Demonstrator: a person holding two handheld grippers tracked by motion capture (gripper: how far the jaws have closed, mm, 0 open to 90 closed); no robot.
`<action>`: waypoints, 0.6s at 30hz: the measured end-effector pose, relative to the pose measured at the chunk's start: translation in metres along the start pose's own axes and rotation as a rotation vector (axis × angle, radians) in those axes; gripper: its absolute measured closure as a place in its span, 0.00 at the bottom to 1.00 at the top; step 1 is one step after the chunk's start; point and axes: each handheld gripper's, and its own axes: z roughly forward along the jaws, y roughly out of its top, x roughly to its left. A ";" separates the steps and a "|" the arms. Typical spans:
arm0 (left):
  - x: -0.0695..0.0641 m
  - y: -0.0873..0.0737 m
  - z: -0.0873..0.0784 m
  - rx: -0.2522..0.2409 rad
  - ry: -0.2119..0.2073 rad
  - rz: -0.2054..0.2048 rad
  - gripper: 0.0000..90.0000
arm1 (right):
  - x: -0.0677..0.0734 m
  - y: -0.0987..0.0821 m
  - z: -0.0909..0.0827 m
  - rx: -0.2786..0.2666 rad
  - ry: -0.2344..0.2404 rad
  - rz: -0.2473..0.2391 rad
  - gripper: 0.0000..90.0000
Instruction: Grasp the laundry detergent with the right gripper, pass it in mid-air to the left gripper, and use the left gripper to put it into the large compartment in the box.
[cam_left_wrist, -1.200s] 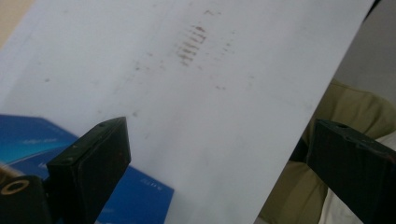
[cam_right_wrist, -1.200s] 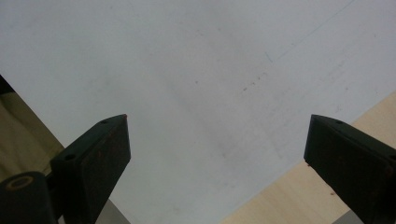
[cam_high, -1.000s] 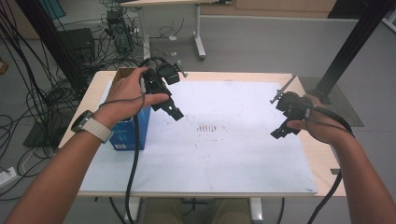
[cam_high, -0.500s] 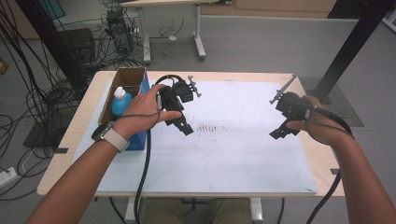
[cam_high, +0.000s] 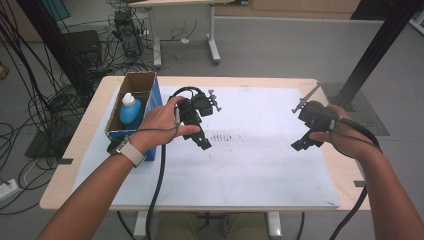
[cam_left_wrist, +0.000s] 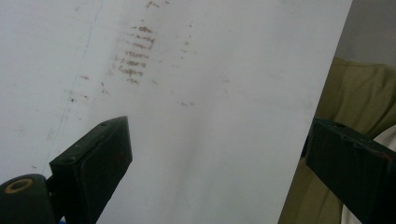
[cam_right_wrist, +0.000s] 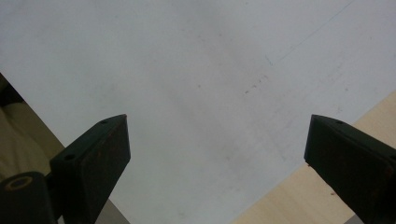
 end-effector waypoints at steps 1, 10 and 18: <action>0.000 0.000 0.000 0.000 0.002 -0.003 0.08 | 0.000 0.000 0.000 0.000 0.000 0.000 0.08; -0.001 -0.002 0.002 0.003 0.005 -0.011 0.08 | 0.000 0.001 0.000 -0.002 -0.001 -0.001 0.08; 0.000 -0.003 0.001 0.000 0.011 -0.018 0.08 | 0.001 0.001 0.003 0.003 0.002 -0.010 0.08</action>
